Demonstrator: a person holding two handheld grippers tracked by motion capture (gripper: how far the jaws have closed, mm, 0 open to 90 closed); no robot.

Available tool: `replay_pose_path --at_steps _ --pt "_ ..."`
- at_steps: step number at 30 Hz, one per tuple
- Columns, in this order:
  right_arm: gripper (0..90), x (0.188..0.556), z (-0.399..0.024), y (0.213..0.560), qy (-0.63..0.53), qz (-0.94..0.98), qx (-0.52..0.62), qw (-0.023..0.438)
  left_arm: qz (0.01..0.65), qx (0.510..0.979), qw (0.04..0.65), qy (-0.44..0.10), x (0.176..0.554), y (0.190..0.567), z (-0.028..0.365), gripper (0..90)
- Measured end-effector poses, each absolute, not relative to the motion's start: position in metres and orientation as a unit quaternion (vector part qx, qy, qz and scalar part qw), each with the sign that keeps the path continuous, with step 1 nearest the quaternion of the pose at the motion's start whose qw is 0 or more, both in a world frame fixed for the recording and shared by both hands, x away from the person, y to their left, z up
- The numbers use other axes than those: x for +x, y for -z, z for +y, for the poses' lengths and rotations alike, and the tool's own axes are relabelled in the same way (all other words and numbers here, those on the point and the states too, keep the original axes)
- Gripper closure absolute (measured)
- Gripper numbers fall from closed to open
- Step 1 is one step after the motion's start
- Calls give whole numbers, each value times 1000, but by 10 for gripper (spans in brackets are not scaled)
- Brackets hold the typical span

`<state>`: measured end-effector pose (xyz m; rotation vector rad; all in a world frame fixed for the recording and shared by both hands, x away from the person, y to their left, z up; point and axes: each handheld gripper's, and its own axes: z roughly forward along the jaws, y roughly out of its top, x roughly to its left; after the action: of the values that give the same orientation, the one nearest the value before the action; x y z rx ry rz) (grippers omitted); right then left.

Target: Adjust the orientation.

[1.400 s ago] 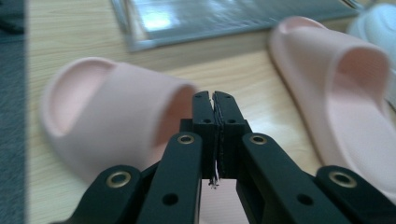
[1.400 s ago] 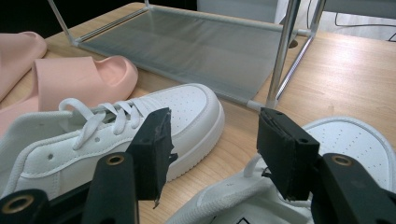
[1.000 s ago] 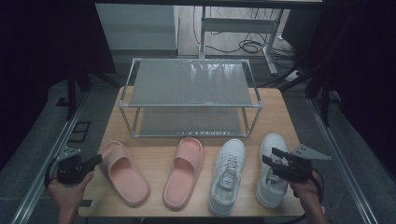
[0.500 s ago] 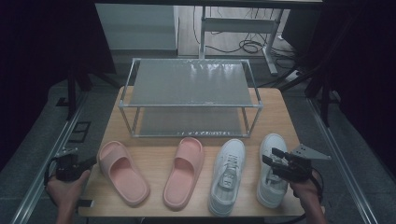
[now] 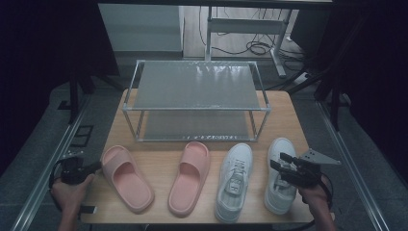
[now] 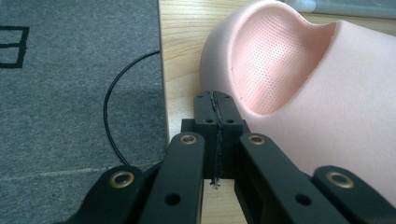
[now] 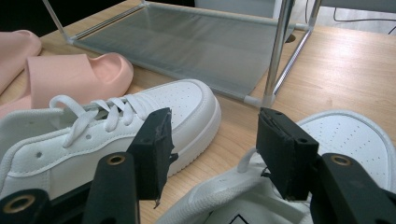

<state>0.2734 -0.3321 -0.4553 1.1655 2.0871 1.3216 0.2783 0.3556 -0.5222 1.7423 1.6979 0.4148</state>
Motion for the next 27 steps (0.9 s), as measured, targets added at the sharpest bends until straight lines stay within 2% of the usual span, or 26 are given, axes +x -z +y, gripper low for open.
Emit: replay_pose_path --at_steps 10,27 --pt "458 273 -332 455 -473 749 417 203 635 683 328 -152 287 522 348 900" --pt "459 273 -332 455 -473 750 416 203 600 715 334 -133 310 521 301 900"
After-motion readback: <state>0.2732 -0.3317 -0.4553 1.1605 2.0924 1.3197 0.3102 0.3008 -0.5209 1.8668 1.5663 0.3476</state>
